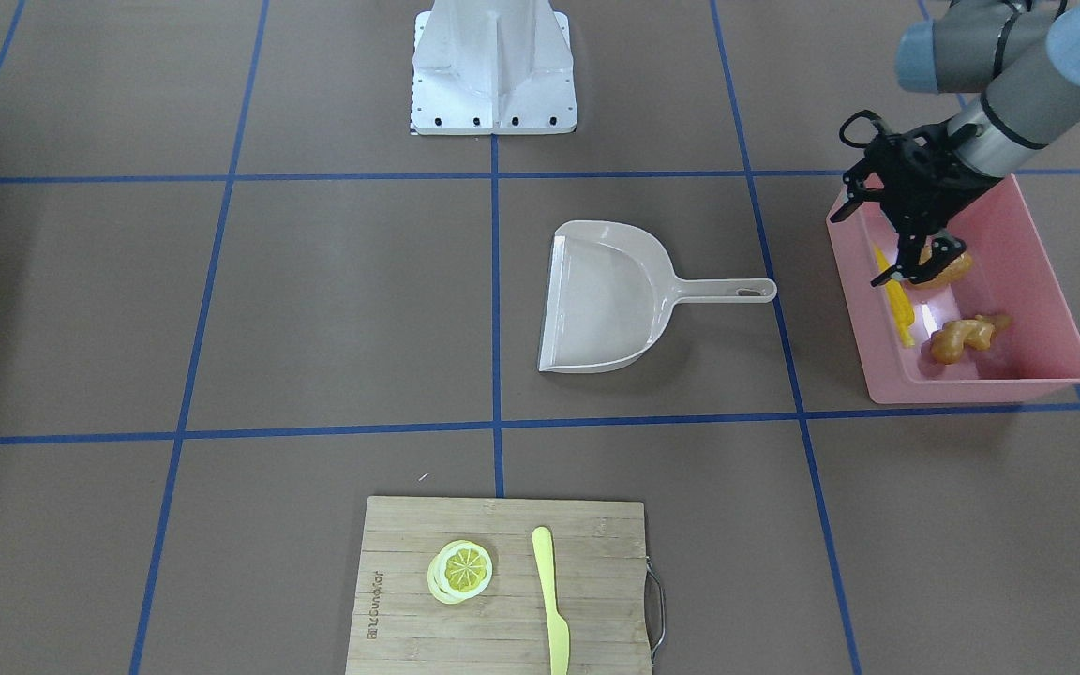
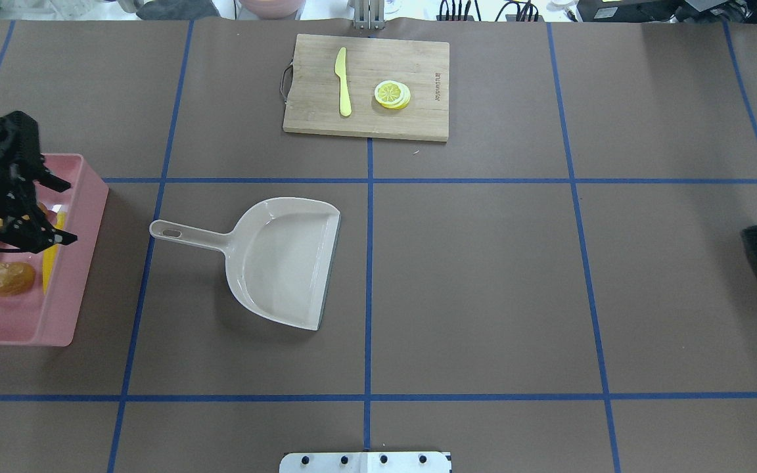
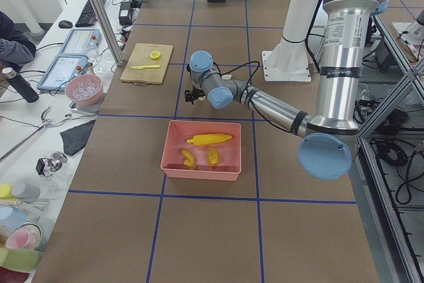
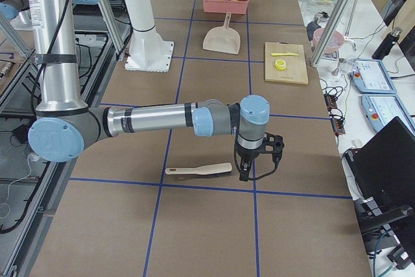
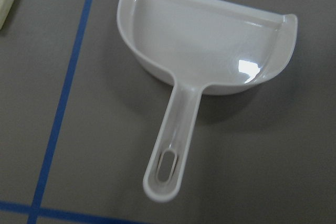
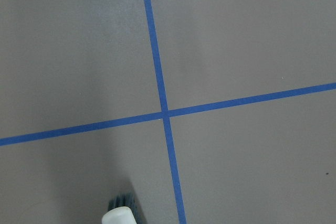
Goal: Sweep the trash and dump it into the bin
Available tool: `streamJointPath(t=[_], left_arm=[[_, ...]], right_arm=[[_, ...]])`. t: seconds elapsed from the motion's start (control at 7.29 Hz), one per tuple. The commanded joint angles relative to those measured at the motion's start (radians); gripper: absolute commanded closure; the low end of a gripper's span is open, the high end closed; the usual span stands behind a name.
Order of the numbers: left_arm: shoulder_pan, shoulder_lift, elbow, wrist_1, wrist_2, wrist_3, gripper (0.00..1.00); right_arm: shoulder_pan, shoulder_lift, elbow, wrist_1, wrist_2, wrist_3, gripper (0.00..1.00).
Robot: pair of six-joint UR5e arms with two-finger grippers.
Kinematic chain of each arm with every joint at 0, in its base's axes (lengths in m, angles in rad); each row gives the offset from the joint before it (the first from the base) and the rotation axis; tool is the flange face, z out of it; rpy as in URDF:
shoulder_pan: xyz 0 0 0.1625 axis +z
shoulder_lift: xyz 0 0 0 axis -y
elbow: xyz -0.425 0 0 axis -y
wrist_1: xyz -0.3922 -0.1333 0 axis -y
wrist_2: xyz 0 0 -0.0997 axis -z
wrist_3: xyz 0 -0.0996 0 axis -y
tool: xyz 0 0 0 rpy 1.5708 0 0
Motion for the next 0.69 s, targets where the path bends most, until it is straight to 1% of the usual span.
streamJointPath(t=[0.0, 0.14, 0.27, 0.41, 0.55], left_arm=[[-0.163, 0.068, 0.003, 0.038, 0.008, -0.148, 0.02], [-0.250, 0.070, 0.004, 0.160, 0.002, -0.148, 0.02], [-0.324, 0.096, 0.010, 0.266, 0.007, -0.148, 0.02], [-0.390, 0.102, 0.056, 0.323, 0.007, -0.149, 0.02], [-0.459, 0.117, 0.145, 0.327, 0.007, -0.148, 0.02]], right_arm=[[0.000, 0.000, -0.001, 0.000, -0.002, 0.000, 0.00], [0.000, 0.002, -0.003, 0.000, -0.002, -0.001, 0.00], [0.000, 0.002, -0.003, 0.000, -0.004, -0.002, 0.00], [0.000, 0.002, 0.000, 0.000, -0.002, -0.008, 0.00], [0.000, 0.003, -0.003, 0.000, -0.004, -0.009, 0.00]])
